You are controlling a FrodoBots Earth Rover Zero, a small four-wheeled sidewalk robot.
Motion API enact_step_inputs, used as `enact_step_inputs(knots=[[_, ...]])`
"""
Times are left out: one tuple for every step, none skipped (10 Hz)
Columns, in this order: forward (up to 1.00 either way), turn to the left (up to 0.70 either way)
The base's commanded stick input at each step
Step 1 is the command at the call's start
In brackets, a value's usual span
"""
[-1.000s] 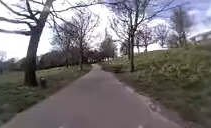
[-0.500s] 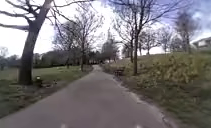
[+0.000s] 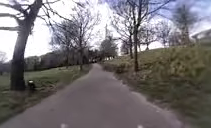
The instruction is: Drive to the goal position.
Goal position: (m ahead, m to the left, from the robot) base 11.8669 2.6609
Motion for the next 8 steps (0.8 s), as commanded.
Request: enact_step_inputs(knots=[[0.85,0.18],[0.85,0.05],[0.85,0.01],[0.85,0.01],[0.85,0.01],[0.85,0.01],[0.85,0.01],[0.85,0.01]])
